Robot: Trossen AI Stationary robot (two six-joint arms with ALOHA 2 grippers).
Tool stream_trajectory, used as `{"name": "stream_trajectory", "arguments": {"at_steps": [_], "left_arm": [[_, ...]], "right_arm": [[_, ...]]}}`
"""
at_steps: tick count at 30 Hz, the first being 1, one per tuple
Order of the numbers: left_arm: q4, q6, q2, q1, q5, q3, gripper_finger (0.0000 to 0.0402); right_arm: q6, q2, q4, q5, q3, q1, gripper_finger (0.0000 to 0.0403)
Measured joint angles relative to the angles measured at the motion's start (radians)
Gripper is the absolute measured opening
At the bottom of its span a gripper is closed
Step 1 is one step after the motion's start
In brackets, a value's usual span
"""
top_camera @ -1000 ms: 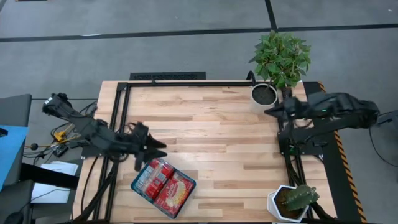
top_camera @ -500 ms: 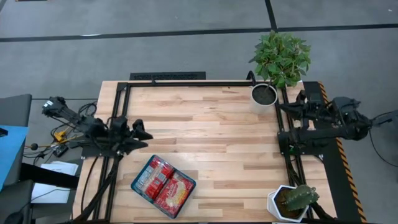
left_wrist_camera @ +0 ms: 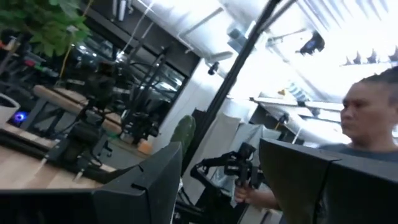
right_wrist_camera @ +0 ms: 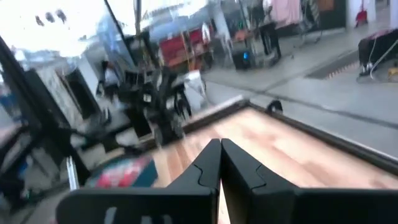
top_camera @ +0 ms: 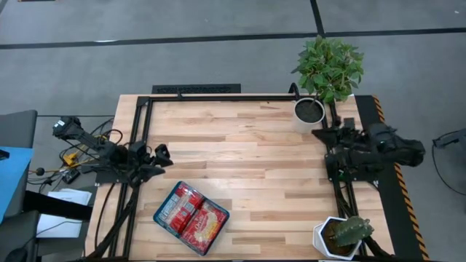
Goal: Sort popcorn bags into baskets
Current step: Return to Home Position
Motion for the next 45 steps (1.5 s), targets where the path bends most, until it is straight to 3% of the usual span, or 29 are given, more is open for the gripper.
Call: {"name": "stream_trajectory", "arguments": {"at_steps": [9, 13, 22, 25, 30, 34, 36, 41, 45], "left_arm": [[-0.053, 0.051, 0.001, 0.000, 0.097, 0.000, 0.0205], [-0.106, 0.064, 0.001, 0.000, 0.120, 0.000, 0.0205], [-0.164, 0.180, 0.001, 0.000, 0.095, -0.003, 0.0205], [-0.107, 0.217, 0.001, 0.010, 0.083, -0.003, 0.0205], [-0.066, 0.208, -0.113, 0.045, 0.164, -0.003, 0.0205], [-0.170, 0.298, -0.277, 0.047, 0.118, -0.003, 0.0205], [-0.296, 0.313, -0.370, 0.047, 0.170, 0.009, 0.0205], [-0.412, 0.272, -0.371, 0.046, 0.311, 0.018, 0.0205], [-0.505, 0.311, -0.373, 0.049, 0.184, -0.003, 0.0205]], "right_arm": [[0.017, 0.005, 0.275, -0.085, -0.297, 0.000, 0.0037], [0.019, -0.001, 0.297, -0.077, -0.378, -0.001, 0.0037], [0.003, 0.018, 0.314, -0.075, -0.394, -0.003, 0.0037], [-0.024, 0.018, 0.311, -0.075, -0.394, -0.003, 0.0037], [-0.040, 0.016, 0.308, -0.075, -0.394, -0.003, 0.0037], [-0.054, 0.016, 0.307, -0.075, -0.394, -0.003, 0.0037], [-0.055, 0.016, 0.306, -0.075, -0.394, -0.003, 0.0037], [-0.064, 0.021, 0.304, -0.074, -0.395, -0.003, 0.0037], [-0.110, 0.036, 0.304, -0.072, -0.395, -0.006, 0.0037]]}}
